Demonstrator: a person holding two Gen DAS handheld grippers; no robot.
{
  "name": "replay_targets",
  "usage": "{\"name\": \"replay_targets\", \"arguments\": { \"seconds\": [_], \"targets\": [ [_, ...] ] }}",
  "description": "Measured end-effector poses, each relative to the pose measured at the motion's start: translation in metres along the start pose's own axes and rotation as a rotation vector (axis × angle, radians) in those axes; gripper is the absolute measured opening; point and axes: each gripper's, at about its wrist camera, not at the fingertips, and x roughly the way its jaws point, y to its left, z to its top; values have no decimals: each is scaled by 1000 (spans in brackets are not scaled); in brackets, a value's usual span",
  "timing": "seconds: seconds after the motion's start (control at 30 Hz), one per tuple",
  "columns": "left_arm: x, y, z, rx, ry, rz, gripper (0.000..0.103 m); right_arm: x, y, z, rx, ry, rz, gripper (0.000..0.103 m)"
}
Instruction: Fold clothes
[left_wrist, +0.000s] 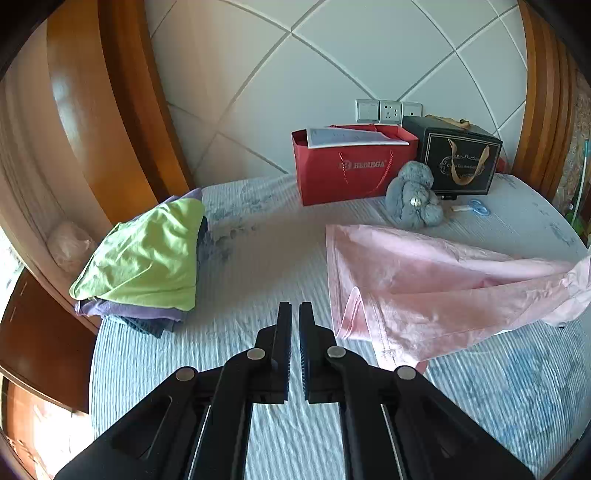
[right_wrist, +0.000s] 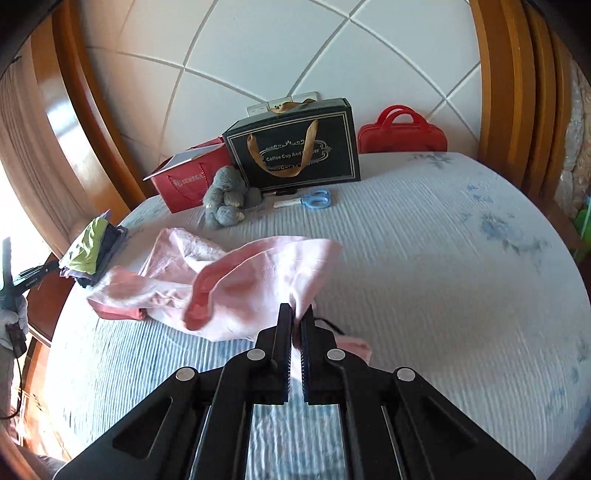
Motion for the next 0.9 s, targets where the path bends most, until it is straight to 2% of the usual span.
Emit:
{"name": "replay_targets", "arguments": {
  "seconds": [0.07, 0.2, 0.23, 0.27, 0.3, 0.33, 0.4, 0.5, 0.6, 0.9],
  "targets": [
    [3, 4, -17, 25, 42, -28, 3, -3, 0, -27, 30, 53, -36, 4],
    [30, -19, -38, 34, 114, -122, 6, 1, -10, -76, 147, 145, -108, 6],
    [37, -25, -44, 36, 132, -145, 16, 2, -13, -87, 182, 160, -122, 9],
    [44, -31, -49, 37, 150, -169, 30, 1, -13, -95, 196, 164, -130, 11],
    [51, -37, -54, 39, 168, -193, 37, 0, -13, -102, 207, 166, -138, 19],
    [58, -43, -59, 41, 186, -217, 42, 0, -12, -107, 210, 172, -149, 36],
    [71, -56, -66, 51, 209, -254, 42, 2, -7, -110, 204, 172, -163, 61],
    [90, -73, -68, 72, 233, -271, 43, 7, -1, -110, 193, 169, -169, 63],
    [105, -86, -71, 91, 257, -279, 44, 20, 6, -109, 155, 187, -184, 72],
    [130, -103, -75, 124, 266, -266, 44, 69, 20, -103, 12, 261, -251, 73]
  ]
}}
